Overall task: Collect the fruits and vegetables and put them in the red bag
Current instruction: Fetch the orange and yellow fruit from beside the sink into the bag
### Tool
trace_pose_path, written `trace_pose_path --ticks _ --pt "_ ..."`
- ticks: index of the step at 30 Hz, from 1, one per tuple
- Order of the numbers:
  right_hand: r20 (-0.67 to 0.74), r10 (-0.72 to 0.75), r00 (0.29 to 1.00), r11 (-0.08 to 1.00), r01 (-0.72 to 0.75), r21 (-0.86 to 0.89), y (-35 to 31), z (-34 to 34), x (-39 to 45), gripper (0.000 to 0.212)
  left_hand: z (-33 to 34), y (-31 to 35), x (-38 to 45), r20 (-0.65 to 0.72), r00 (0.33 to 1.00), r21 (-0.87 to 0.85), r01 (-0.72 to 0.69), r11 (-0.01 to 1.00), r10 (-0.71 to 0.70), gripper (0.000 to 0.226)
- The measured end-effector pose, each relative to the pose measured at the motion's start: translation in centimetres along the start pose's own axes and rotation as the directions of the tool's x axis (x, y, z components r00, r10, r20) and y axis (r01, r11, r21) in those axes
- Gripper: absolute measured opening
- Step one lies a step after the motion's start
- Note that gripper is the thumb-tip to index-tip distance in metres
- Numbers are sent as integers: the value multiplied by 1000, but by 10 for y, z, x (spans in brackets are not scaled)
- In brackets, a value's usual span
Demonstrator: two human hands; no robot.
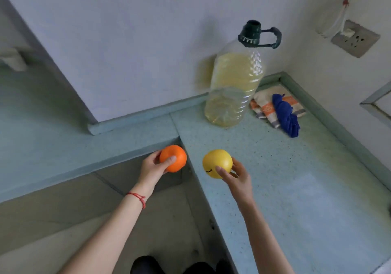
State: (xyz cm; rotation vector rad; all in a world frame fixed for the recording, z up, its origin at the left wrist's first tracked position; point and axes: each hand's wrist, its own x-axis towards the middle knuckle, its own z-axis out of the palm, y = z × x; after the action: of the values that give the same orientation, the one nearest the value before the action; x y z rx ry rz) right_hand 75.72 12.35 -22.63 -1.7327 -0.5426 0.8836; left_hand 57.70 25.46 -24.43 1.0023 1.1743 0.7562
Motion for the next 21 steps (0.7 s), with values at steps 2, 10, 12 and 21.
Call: trace_pose_path --ticks 2,10,12,21 --pt "82 -19 996 999 21 -29 -7 28 -2 49 -31 4 -4 -75 997 -38 -10 999 7 33" --pt "384 -72 921 992 107 -72 -32 155 -21 48 -160 12 -29 -354 935 -125 -77 989 28 36" --pt "449 -77 890 988 129 -86 -34 186 -27 48 -190 9 -38 -416 909 -141 -94 985 27 37" --pt "729 -27 684 955 234 -185 -37 305 -62 57 -291 -12 -101 -695 715 -215 -113 970 -71 40"
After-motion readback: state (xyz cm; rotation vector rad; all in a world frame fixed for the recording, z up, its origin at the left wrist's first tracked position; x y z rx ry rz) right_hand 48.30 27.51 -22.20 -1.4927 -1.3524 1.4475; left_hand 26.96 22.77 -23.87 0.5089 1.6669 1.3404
